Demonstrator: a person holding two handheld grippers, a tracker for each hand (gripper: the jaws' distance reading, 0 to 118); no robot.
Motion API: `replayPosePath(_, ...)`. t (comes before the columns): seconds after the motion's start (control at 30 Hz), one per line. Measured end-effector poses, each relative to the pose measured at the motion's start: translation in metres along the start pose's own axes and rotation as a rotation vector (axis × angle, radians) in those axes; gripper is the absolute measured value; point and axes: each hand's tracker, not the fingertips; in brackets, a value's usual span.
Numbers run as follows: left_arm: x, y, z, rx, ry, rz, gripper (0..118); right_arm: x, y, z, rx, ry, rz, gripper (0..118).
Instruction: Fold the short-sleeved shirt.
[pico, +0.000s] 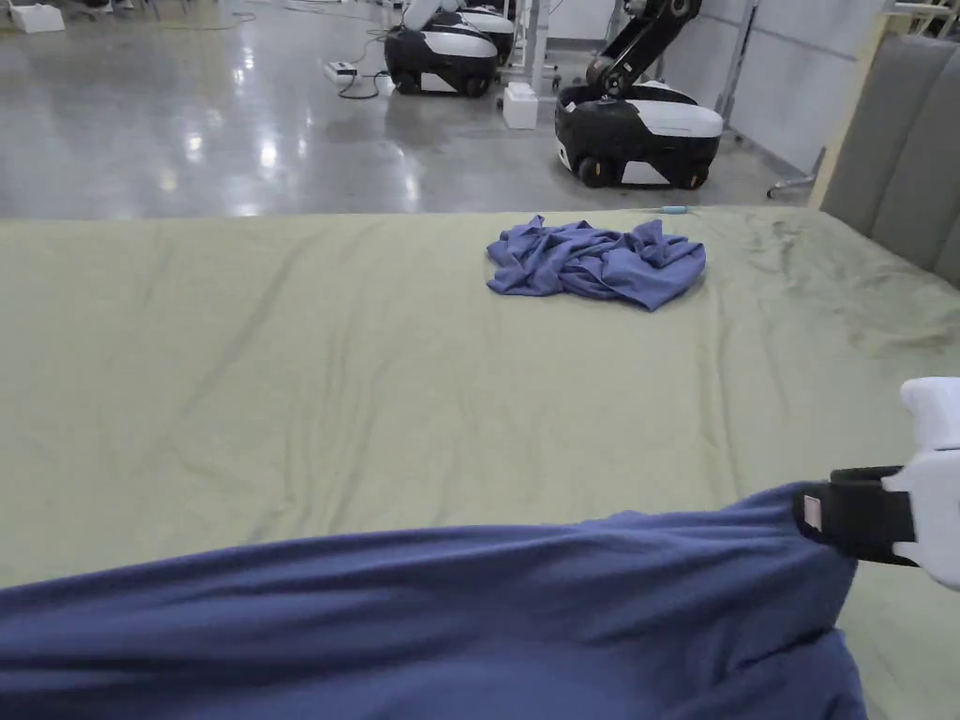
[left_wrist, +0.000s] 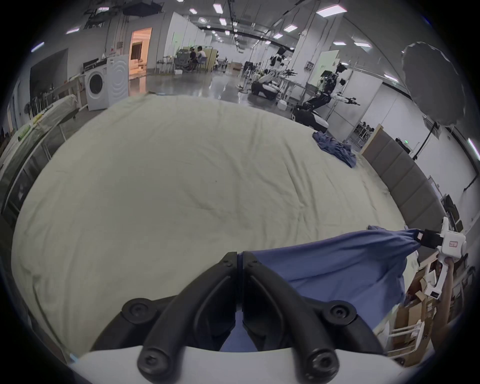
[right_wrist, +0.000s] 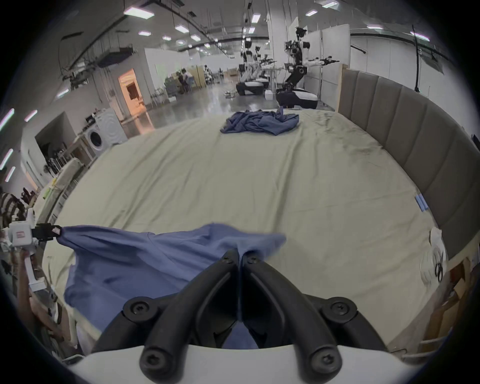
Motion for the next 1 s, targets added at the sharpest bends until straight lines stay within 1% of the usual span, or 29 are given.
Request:
replayPosePath(0.07, -0.002, -0.022, 0.025, 0.057, 0.049, -0.005, 1, 0.002, -0.022, 0.024, 0.013, -0.002, -0.024, 4)
replayPosePath(0.1, -0.003, -0.035, 0.035, 0.064, 0.049, -0.001, 1, 0.009, -0.034, 0.031, 0.013, -0.002, -0.033, 4)
replayPosePath(0.13, -0.005, -0.046, 0.043, 0.060, 0.048, 0.010, 1, 0.011, -0.045, 0.038, 0.010, 0.000, -0.044, 4)
replayPosePath(0.23, -0.007, -0.084, 0.058, 0.034, 0.037, 0.072, 1, 0.020, -0.083, 0.052, -0.014, 0.008, -0.127, 4)
replayPosePath(0.33, -0.007, -0.118, 0.058, -0.016, 0.055, 0.075, 1, 0.025, -0.114, 0.054, -0.053, -0.014, -0.161, 4)
replayPosePath(0.4, -0.011, -0.136, 0.045, -0.053, 0.081, 0.069, 1, 0.028, -0.132, 0.041, -0.090, -0.039, -0.161, 4)
replayPosePath(0.47, -0.014, -0.146, 0.030, -0.105, 0.101, 0.093, 1, 0.027, -0.146, 0.027, -0.138, -0.066, -0.150, 4)
replayPosePath(0.57, -0.018, -0.158, 0.009, -0.139, 0.111, 0.064, 1, 0.024, -0.164, 0.006, -0.189, -0.093, -0.133, 4)
replayPosePath(0.63, -0.019, -0.158, 0.007, -0.112, 0.096, 0.068, 1, 0.023, -0.171, -0.001, -0.194, -0.092, -0.146, 4)
replayPosePath(0.67, -0.020, -0.157, 0.012, -0.101, 0.082, 0.083, 2, 0.025, -0.173, -0.004, -0.188, -0.084, -0.170, 8)
replayPosePath(0.7, -0.023, -0.157, 0.014, -0.098, 0.058, 0.115, 8, 0.027, -0.172, -0.004, -0.175, -0.085, -0.202, 16)
replayPosePath(0.73, -0.026, -0.158, 0.018, -0.084, 0.019, 0.155, 29, 0.029, -0.170, 0.000, -0.163, -0.094, -0.231, 25)
replayPosePath(0.77, -0.030, -0.159, 0.026, -0.054, -0.047, 0.218, 63, 0.029, -0.168, 0.007, -0.160, -0.102, -0.253, 40)
replayPosePath(0.8, -0.030, -0.159, 0.038, -0.064, -0.074, 0.280, 93, 0.028, -0.162, 0.020, -0.168, -0.119, -0.270, 58)
replayPosePath(0.83, -0.031, -0.158, 0.050, -0.069, -0.086, 0.317, 97, 0.026, -0.159, 0.032, -0.148, -0.147, -0.282, 75)
replayPosePath(0.87, -0.032, -0.157, 0.064, -0.040, -0.122, 0.348, 97, 0.023, -0.157, 0.048, -0.089, -0.146, -0.270, 80)
replayPosePath(0.93, -0.031, -0.159, 0.090, 0.044, -0.127, 0.342, 95, 0.011, -0.156, 0.081, 0.049, -0.106, -0.190, 77)
replayPosePath(0.97, -0.029, -0.160, 0.102, 0.089, -0.125, 0.322, 90, 0.003, -0.157, 0.094, 0.062, -0.083, -0.165, 55)
replayPosePath(1.0, -0.027, -0.162, 0.111, 0.117, -0.109, 0.306, 79, -0.005, -0.158, 0.101, 0.035, -0.024, -0.132, 16)
